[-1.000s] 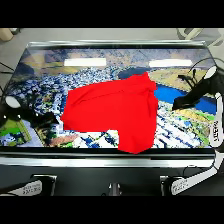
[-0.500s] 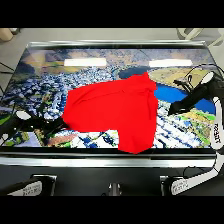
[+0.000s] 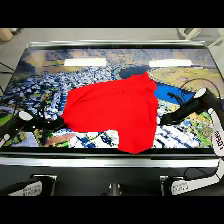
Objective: Fold the shirts.
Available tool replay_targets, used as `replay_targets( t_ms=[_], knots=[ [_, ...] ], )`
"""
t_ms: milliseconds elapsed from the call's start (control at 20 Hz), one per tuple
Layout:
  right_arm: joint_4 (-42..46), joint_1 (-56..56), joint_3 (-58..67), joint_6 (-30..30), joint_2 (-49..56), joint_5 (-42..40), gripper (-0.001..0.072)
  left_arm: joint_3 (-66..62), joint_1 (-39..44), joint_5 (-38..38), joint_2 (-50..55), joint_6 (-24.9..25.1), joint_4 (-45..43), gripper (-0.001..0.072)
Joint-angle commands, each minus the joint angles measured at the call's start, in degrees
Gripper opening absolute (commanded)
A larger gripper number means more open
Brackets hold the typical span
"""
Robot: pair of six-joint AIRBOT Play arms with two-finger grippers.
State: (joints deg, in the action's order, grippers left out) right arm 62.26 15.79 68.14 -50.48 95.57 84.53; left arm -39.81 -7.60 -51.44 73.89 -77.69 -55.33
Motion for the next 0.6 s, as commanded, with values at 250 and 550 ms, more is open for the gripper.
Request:
replay_targets(
  t_ms=[250, 550],
  knots=[
    [-11.1, -4.6, -8.1, 0.8, -0.7, -12.4, 0.0049, -0.8, 0.1, -1.3, -8.0, 1.2, 0.9, 0.0026],
    [-4.3, -4.9, 17.1, 3.5, -16.9, -5.8, 0.0022, -22.3, 0.0, -2.5, -27.7, -4.1, -8.2, 0.0023]
  ],
)
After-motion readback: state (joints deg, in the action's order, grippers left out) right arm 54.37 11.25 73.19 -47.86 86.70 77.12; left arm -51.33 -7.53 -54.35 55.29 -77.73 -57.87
